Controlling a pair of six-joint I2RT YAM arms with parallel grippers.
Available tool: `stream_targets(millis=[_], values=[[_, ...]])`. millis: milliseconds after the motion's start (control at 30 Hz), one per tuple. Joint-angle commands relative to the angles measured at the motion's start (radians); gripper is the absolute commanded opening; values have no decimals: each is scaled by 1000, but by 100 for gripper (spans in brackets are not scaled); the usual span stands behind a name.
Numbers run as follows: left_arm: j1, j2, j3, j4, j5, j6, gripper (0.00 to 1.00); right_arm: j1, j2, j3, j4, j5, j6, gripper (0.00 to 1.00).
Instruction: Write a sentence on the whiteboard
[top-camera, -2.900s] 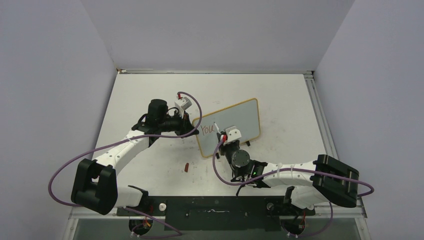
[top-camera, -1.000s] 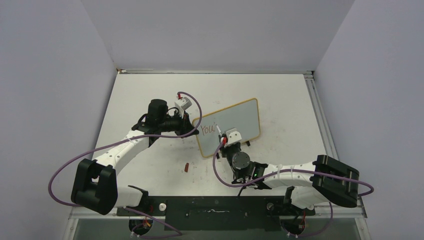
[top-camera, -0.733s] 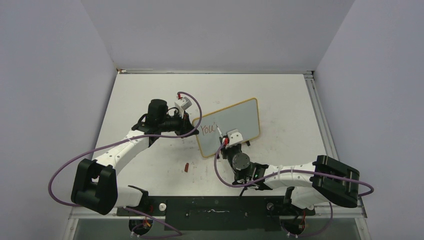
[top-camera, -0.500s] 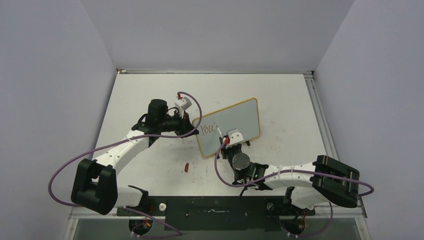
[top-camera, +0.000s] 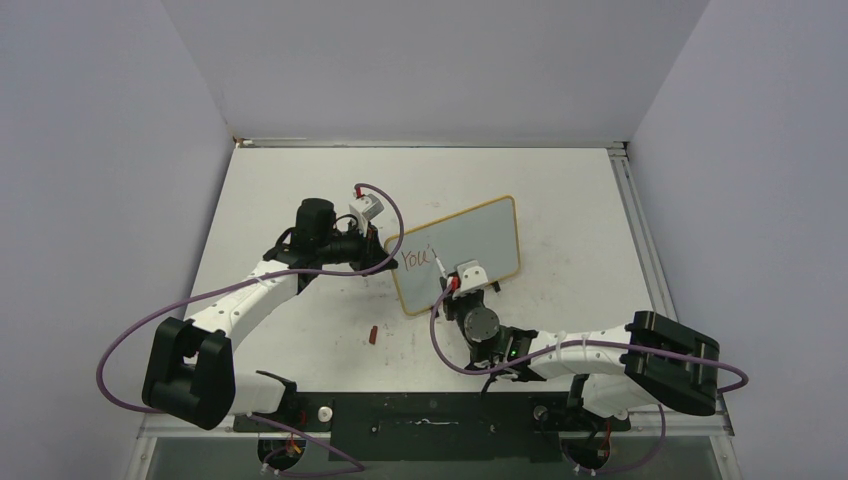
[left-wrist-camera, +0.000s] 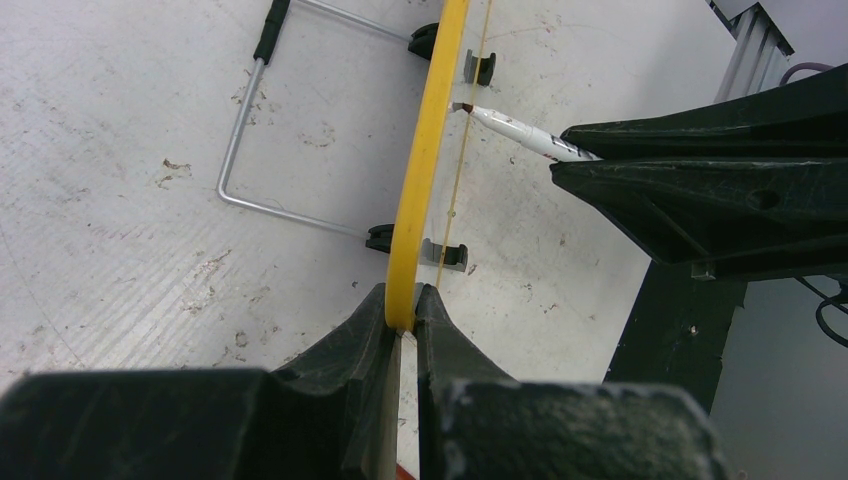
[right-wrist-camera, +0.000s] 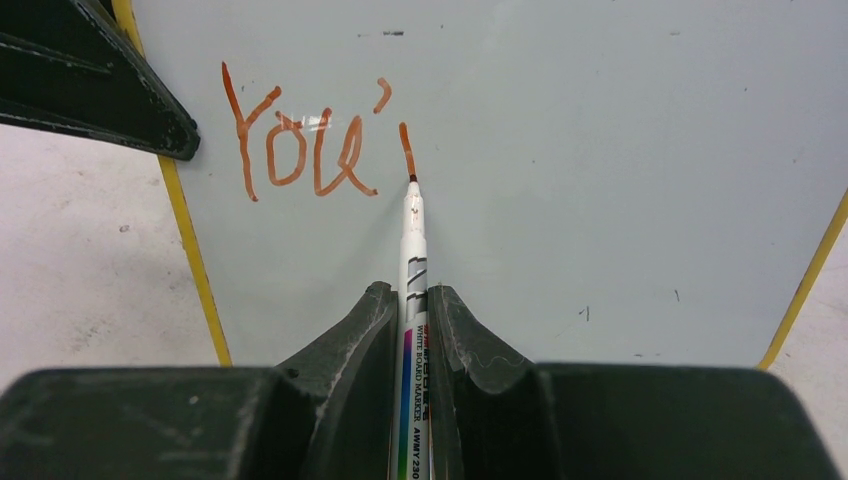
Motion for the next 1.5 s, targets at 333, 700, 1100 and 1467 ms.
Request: stream_targets(millis=[333, 700, 1100, 1467], values=[[-1, 24, -10, -135, -86, 32, 0, 13, -11, -5, -23, 37, -7, 5], [-1, 23, -10, -133, -85, 32, 0, -12, -1, 30, 57, 13, -84, 5], [-1, 26, -9, -134, -86, 32, 0, -30, 26, 53, 75, 1, -102, 5], [-1, 29, -8, -135, -87, 32, 0, -44, 23, 47, 41, 27, -64, 5]])
